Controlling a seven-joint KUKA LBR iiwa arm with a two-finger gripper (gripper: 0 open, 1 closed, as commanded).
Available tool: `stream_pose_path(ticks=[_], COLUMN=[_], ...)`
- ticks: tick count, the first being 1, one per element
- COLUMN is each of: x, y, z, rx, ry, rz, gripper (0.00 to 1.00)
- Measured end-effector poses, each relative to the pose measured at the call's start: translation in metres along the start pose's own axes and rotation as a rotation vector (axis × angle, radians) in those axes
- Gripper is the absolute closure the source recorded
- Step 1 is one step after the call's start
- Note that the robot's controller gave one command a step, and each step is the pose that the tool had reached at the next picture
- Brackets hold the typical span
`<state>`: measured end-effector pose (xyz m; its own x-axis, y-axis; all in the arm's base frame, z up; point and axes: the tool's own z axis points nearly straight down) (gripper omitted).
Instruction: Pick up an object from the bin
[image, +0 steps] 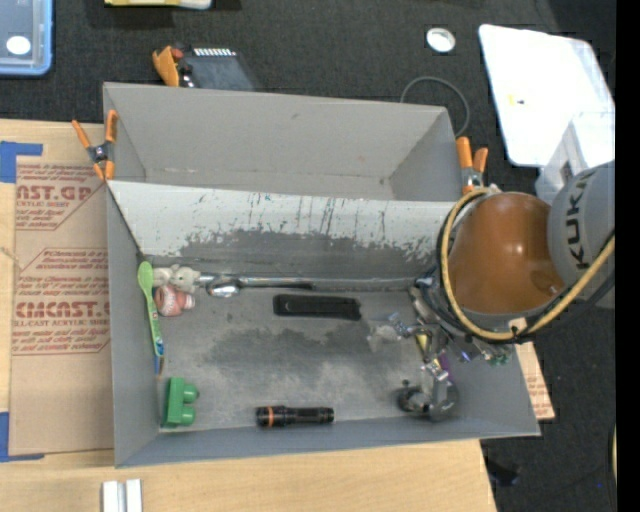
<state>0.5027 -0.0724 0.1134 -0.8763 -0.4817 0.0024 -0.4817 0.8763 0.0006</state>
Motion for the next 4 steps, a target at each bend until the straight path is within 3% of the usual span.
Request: stream_pose_path(ticks=[1, 2, 3, 4], x=[-0.060, -0.040, -0.030, -0.028], y=[0.012, -0.044, -0.057, -0.059], z=[0.027, 0.035, 0.036, 0.032], rx=[0.002, 0.001, -0.012, -0.019], ry=[-0.011, -0.009, -0.016, -0.019], rz=[0.132, -0.512, -0.684, -0.681], gripper=[0.00, 1.00, 1.00, 1.00])
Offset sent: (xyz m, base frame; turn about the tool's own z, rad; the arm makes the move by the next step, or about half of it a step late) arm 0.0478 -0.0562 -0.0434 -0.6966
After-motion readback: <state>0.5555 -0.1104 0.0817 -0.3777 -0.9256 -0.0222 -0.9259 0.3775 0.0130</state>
